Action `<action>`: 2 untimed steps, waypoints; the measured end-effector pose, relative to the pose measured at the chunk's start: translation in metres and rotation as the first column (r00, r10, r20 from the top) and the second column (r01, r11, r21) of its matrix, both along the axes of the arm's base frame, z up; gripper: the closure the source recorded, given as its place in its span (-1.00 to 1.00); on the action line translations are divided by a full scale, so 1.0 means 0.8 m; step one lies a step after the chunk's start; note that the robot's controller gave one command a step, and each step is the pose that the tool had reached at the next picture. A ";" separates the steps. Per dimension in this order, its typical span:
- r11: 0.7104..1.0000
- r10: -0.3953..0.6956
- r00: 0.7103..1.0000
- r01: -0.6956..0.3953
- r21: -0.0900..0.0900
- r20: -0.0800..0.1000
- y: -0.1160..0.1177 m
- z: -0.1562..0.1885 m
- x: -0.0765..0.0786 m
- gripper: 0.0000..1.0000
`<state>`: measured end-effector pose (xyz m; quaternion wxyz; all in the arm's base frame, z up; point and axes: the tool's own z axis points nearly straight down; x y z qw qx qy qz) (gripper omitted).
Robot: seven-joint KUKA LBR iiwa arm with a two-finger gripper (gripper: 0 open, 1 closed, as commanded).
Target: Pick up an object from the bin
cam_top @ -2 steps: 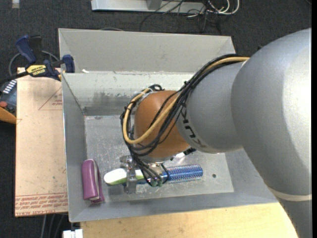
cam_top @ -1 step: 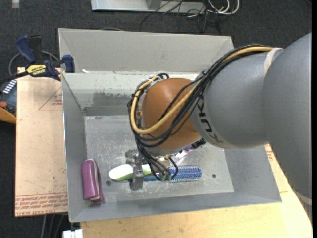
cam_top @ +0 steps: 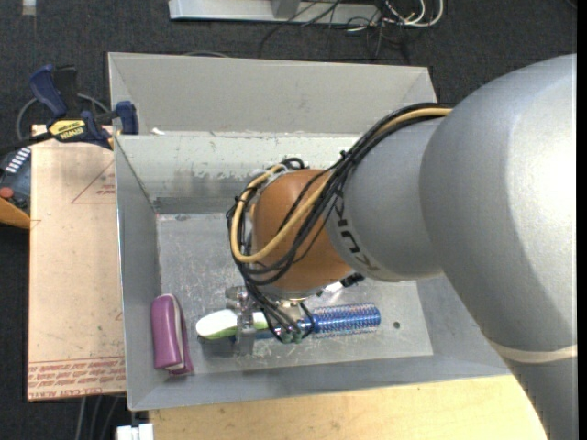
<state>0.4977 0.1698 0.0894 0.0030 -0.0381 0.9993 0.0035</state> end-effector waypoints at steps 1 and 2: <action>1.000 -0.017 1.000 0.017 -0.006 -0.016 0.000 0.069 -0.009 1.00; 1.000 -0.021 1.000 0.021 0.000 -0.001 0.001 0.064 -0.003 1.00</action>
Offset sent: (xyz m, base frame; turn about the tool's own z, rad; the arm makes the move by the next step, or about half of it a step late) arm -0.0015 -0.0007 0.0117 0.0241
